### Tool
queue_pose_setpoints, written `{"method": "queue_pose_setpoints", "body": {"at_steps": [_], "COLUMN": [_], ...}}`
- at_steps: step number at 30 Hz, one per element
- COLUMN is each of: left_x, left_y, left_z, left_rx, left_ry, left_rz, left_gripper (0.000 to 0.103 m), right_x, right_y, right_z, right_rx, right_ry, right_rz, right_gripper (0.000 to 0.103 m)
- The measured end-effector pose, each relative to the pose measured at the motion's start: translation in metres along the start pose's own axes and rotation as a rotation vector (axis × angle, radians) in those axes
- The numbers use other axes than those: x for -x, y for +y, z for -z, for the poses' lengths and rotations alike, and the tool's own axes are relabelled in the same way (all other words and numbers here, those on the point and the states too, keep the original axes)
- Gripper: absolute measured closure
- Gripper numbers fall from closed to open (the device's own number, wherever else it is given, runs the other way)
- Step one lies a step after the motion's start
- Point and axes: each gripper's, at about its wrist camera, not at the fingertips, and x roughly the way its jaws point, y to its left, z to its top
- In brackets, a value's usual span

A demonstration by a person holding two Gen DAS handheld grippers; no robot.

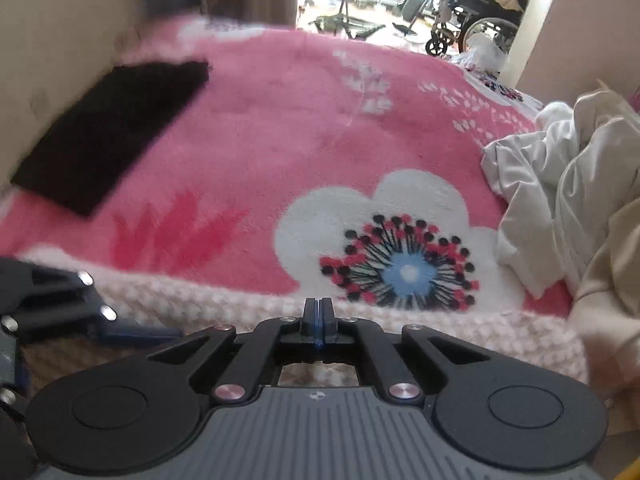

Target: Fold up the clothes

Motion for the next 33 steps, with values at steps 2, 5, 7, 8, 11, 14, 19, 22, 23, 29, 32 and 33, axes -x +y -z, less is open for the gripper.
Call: {"method": "queue_pose_setpoints", "body": {"at_steps": [2, 5, 7, 8, 11, 14, 19, 22, 23, 29, 32, 33], "left_x": [-0.002, -0.001, 0.0, -0.001, 0.0, -0.001, -0.001, -0.001, -0.002, -0.001, 0.002, 0.004], "left_y": [0.0, 0.001, 0.003, 0.002, 0.0, -0.001, -0.002, -0.004, -0.004, -0.007, -0.009, -0.01], "left_z": [-0.001, -0.002, -0.001, -0.002, -0.001, -0.001, -0.001, -0.001, 0.0, 0.001, 0.006, 0.006], "left_rx": [-0.002, 0.002, 0.01, 0.012, 0.002, 0.0, -0.005, -0.016, -0.02, -0.021, -0.004, 0.005], "left_ry": [0.005, 0.007, 0.009, 0.012, 0.014, 0.017, 0.016, 0.015, 0.014, 0.008, -0.016, -0.021], "left_rz": [0.001, 0.01, 0.02, 0.022, 0.021, 0.027, 0.022, 0.018, 0.016, 0.007, -0.001, -0.007], "left_gripper": [0.057, 0.057, 0.056, 0.056, 0.056, 0.056, 0.056, 0.056, 0.056, 0.056, 0.056, 0.056], "right_x": [-0.009, 0.0, 0.011, 0.017, 0.031, 0.048, 0.07, 0.085, 0.09, 0.115, 0.122, 0.124], "right_y": [0.001, -0.001, 0.004, 0.005, -0.002, 0.0, 0.009, 0.011, 0.013, 0.016, 0.018, 0.019], "right_z": [0.012, 0.026, 0.045, 0.054, 0.084, 0.115, 0.169, 0.183, 0.184, 0.205, 0.225, 0.232], "right_rx": [-0.003, -0.051, -0.022, -0.026, -0.13, -0.192, -0.257, -0.292, -0.279, -0.277, -0.33, -0.349], "right_ry": [-0.006, -0.052, -0.075, -0.082, -0.065, -0.065, -0.016, -0.036, -0.032, -0.022, -0.016, -0.011], "right_rz": [0.014, 0.012, 0.021, 0.02, -0.013, -0.021, -0.039, -0.032, -0.022, -0.02, -0.02, -0.021], "right_gripper": [0.102, 0.102, 0.102, 0.102, 0.102, 0.102, 0.102, 0.102, 0.102, 0.102, 0.103, 0.103]}}
